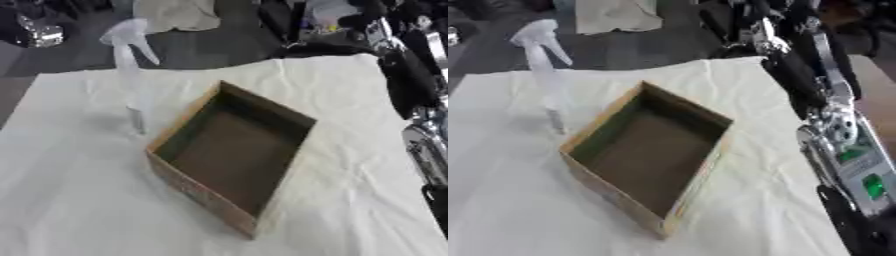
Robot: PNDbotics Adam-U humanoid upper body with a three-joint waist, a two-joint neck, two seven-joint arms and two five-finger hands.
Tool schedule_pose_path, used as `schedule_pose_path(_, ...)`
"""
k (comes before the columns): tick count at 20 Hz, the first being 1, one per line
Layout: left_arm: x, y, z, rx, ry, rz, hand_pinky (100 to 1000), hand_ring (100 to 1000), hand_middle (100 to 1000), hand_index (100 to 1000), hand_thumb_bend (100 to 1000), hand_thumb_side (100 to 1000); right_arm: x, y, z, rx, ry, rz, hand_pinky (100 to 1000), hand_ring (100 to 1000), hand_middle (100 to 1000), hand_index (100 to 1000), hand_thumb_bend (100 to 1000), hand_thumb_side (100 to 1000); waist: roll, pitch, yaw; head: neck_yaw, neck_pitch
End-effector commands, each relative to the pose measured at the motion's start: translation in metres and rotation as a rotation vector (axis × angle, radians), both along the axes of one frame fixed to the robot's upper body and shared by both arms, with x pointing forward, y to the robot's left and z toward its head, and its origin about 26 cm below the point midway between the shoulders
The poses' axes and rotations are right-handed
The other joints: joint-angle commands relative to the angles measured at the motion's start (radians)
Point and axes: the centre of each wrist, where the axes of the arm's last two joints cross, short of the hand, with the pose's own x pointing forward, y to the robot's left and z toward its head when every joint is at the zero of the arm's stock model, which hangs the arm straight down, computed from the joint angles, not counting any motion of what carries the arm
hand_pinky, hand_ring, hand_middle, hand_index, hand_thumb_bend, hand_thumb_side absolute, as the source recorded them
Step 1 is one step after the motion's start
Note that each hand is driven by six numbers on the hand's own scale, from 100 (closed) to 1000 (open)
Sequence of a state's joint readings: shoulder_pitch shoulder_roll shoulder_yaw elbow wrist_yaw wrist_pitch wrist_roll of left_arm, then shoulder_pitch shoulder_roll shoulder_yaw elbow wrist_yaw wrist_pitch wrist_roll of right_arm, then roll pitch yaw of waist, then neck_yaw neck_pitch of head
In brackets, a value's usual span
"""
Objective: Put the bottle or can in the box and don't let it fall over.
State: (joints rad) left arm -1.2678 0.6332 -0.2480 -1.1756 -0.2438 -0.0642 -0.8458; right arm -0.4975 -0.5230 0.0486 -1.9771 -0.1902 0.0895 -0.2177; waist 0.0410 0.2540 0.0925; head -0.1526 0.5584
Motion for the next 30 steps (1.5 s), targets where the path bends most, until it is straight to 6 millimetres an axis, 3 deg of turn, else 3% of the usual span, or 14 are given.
schedule_pose_path(1,-0.0052,0.0032,0.0168,-0.019,-0.056,0.012,939,821,787,844,147,434,-0.0047,0.0015,0.0101,-0.012,-0.037,0.015,928,733,779,805,100,526,0.0,-0.012,-0.002,0.005,-0.019)
schedule_pose_path(7,-0.0031,0.0006,0.0169,-0.042,-0.065,0.003,942,824,801,837,134,451,-0.0045,0.0027,0.0115,-0.014,-0.041,0.02,929,733,779,806,100,532,0.002,0.001,-0.012,0.002,-0.053)
schedule_pose_path(14,-0.0027,-0.0026,0.0182,-0.059,-0.037,-0.034,955,836,811,832,138,508,-0.0044,0.0039,0.0125,-0.015,-0.042,0.024,931,733,780,806,100,540,0.005,0.011,-0.02,0.013,-0.069)
schedule_pose_path(21,-0.0037,0.0008,0.0218,-0.097,-0.016,-0.057,965,840,816,825,183,600,-0.0043,0.0045,0.0117,-0.016,-0.034,0.027,932,731,780,806,100,552,0.007,0.013,-0.017,0.025,-0.055)
schedule_pose_path(30,-0.0026,-0.0026,0.0192,-0.108,-0.011,-0.075,973,848,819,823,207,598,-0.0042,0.0057,0.0128,-0.016,-0.037,0.033,933,731,780,807,100,556,0.005,0.022,-0.025,0.029,-0.053)
